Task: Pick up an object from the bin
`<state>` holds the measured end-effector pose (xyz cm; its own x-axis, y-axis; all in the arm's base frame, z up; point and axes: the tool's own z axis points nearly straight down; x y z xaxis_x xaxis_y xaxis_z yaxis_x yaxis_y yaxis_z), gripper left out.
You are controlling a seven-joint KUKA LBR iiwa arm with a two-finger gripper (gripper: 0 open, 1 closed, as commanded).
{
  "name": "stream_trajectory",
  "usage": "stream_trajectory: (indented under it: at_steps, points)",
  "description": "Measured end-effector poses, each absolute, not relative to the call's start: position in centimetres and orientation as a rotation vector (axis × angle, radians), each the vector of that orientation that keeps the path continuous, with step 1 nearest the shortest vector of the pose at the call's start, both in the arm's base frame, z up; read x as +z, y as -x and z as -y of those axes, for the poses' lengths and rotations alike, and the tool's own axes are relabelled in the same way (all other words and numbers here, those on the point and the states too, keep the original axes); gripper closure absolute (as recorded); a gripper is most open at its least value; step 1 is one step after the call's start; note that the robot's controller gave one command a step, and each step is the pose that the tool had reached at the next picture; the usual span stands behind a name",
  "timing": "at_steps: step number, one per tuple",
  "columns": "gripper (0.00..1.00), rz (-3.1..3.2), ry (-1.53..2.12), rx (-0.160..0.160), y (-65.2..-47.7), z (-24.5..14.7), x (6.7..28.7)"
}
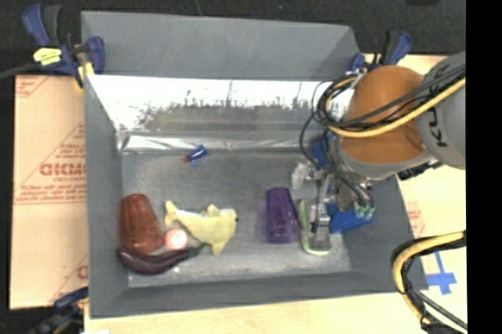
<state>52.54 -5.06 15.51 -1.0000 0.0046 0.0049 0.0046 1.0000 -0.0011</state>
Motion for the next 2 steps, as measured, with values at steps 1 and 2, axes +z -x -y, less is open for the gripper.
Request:
stream_trajectory:
  at_steps: [1, 2]
  points:
    - [0.00, 3.144, 0.004, 0.003, -52.7, 5.1, 15.9]
    - [0.00, 3.100, -0.574, 0.006, -54.0, 5.4, 9.7]
